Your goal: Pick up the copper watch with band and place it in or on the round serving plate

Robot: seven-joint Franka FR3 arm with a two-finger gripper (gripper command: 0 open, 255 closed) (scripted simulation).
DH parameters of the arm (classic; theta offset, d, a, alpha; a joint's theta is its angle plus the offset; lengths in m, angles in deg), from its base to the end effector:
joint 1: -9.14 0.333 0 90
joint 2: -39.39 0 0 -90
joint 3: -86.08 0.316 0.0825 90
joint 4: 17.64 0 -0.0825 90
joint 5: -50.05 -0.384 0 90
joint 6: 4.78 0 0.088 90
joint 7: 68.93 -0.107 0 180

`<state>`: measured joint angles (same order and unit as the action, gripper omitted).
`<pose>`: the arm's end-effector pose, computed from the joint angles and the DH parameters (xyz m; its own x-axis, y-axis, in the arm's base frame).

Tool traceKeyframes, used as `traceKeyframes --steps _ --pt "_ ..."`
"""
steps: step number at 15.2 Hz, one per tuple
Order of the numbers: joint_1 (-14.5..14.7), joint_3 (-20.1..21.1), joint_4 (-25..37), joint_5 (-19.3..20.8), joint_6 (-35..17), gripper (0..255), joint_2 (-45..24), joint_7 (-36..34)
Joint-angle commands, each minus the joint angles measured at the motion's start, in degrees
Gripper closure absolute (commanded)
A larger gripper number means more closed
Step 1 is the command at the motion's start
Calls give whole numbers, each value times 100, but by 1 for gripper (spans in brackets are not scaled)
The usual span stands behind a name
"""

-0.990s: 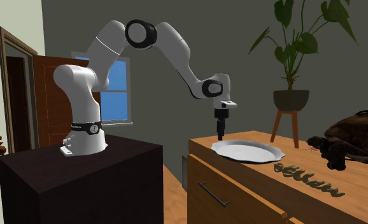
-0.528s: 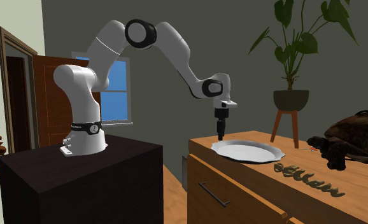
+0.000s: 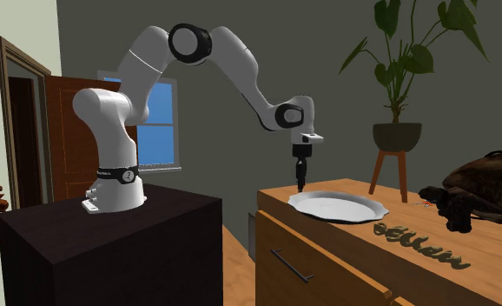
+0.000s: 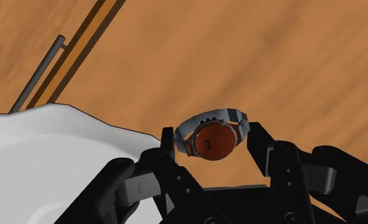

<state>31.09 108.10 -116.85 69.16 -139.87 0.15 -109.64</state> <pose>0.4998 0.4432 0.2085 0.9769 0.2136 0.0028 0.2136 -0.9769 -0.0084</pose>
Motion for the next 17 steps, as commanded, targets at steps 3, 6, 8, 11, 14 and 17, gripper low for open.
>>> traceKeyframes --steps 3,6,8,11,14,17 --pt "-55 83 -22 -93 189 255 207 56" --pt "-94 138 -18 -162 339 255 358 96" --pt "-118 174 -9 -208 442 255 456 123" --pt "-152 225 15 -277 600 255 597 163" --pt "-248 227 111 -323 727 255 636 306" --pt "-465 148 386 -332 836 255 480 656"
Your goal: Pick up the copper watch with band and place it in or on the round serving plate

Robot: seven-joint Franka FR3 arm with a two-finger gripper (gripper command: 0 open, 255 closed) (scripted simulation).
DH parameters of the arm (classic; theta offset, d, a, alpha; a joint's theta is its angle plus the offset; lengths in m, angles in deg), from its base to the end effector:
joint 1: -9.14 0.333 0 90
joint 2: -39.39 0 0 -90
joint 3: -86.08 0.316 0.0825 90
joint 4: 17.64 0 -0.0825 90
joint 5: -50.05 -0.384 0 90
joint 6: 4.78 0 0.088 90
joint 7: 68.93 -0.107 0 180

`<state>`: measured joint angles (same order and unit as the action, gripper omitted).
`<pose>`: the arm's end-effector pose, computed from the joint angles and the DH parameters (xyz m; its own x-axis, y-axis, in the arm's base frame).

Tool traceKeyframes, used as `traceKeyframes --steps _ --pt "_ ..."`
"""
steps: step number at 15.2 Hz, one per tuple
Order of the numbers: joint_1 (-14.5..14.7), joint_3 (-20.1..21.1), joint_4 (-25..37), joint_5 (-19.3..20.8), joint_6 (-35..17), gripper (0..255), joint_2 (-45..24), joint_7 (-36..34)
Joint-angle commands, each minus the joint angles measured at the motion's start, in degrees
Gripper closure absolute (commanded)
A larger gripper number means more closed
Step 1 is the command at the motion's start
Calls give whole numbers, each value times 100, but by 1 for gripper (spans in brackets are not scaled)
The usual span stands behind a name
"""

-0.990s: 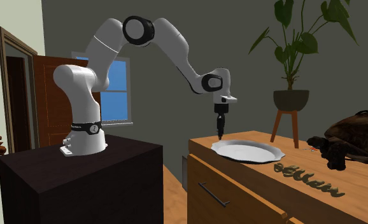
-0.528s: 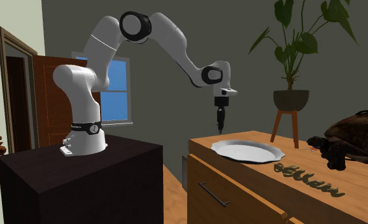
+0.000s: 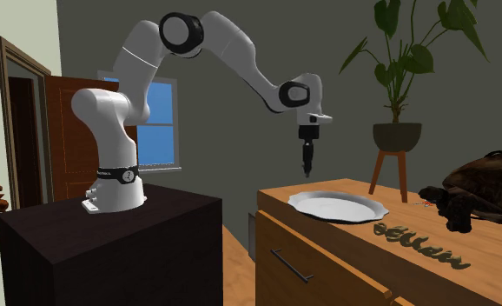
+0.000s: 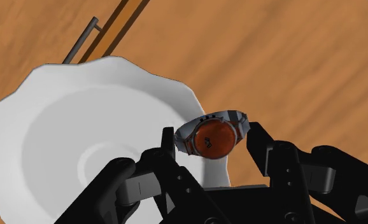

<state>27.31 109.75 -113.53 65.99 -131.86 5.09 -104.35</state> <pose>0.5319 0.4211 0.2787 0.9768 0.2141 0.0011 0.2141 -0.9768 -0.0087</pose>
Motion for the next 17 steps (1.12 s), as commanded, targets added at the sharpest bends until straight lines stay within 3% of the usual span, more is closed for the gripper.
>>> traceKeyframes --steps 1,10,17 --pt "-155 -44 161 -17 78 255 -76 242" --pt "-651 -286 1559 -18 654 255 -865 1251" --pt "-612 -362 1492 74 304 255 -1154 1203"
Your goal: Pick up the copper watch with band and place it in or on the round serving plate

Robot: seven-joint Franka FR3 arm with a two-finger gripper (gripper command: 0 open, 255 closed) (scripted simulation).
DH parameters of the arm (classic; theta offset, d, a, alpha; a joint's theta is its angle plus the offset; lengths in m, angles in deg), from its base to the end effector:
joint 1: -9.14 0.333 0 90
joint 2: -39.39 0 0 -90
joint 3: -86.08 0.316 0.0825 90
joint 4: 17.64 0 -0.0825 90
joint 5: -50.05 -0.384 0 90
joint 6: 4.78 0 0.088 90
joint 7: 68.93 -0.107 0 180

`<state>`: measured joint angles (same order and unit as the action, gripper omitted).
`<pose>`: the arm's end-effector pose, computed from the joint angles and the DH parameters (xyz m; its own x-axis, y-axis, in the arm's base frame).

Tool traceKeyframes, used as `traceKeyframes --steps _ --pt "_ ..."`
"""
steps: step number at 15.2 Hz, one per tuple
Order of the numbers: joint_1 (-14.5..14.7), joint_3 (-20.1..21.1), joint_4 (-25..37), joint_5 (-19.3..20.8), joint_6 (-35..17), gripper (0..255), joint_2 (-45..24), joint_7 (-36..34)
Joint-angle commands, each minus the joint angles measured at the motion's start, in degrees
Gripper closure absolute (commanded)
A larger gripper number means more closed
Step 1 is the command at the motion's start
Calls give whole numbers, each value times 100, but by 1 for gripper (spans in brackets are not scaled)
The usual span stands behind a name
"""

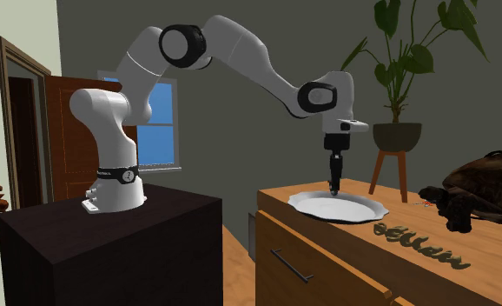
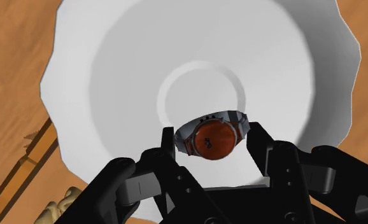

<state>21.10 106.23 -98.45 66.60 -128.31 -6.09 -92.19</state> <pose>0.6481 0.3323 0.2479 0.9766 0.2149 0.0008 0.2149 -0.9766 -0.0089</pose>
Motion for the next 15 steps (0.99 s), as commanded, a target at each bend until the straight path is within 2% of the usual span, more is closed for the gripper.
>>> traceKeyframes --steps 1,6,14,15 --pt "16 -21 -19 26 -99 255 -80 -20" --pt "55 -83 -12 94 -334 255 -323 -52" --pt "55 -83 -12 94 -334 255 -323 -52" --pt "55 -83 -13 94 -334 0 -323 -52"
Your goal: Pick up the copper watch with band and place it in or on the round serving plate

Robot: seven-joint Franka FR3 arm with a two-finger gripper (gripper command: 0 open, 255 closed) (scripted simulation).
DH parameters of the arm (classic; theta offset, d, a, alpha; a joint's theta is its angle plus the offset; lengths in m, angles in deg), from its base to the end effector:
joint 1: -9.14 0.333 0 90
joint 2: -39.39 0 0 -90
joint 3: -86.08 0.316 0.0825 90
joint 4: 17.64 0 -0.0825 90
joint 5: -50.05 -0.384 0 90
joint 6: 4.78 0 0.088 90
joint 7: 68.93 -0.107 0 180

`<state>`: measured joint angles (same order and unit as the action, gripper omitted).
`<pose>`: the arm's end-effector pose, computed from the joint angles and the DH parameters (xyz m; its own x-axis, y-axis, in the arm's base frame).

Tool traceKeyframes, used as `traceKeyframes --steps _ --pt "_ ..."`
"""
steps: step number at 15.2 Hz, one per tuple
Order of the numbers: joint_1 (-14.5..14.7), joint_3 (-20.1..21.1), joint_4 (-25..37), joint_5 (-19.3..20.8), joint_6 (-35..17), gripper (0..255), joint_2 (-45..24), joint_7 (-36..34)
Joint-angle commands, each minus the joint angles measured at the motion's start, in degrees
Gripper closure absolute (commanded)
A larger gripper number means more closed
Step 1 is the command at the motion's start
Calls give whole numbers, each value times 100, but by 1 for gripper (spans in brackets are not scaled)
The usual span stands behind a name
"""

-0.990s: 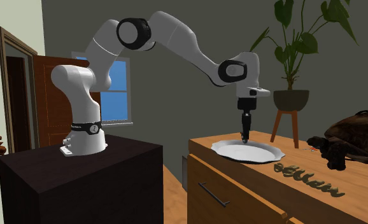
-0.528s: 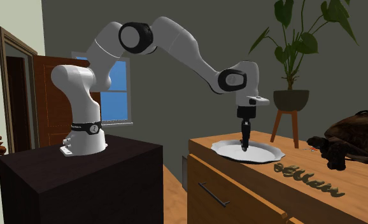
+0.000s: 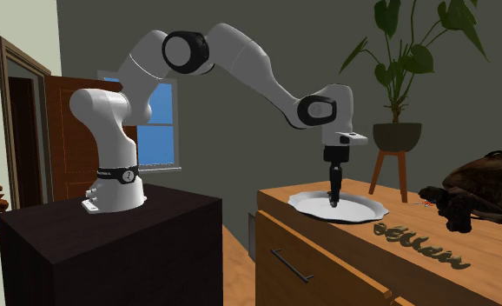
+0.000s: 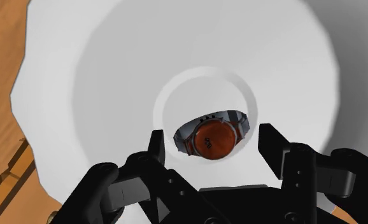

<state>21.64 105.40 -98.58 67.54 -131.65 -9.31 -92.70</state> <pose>0.6476 0.3328 0.2105 0.9766 0.2150 0.0013 0.2150 -0.9766 -0.0089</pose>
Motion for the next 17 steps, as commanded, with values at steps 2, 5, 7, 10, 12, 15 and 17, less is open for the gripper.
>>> traceKeyframes --steps 2,5,7,10,12,15,17 --pt "0 0 -1 0 0 0 0 0" --pt "0 0 0 0 0 0 0 0" --pt "-40 61 -9 -65 226 0 237 32" --pt "-70 111 14 -124 442 0 432 64" --pt "-70 111 14 -124 442 0 432 64" --pt "-70 111 14 -124 442 0 432 64" --pt "-70 111 14 -124 442 0 432 64"
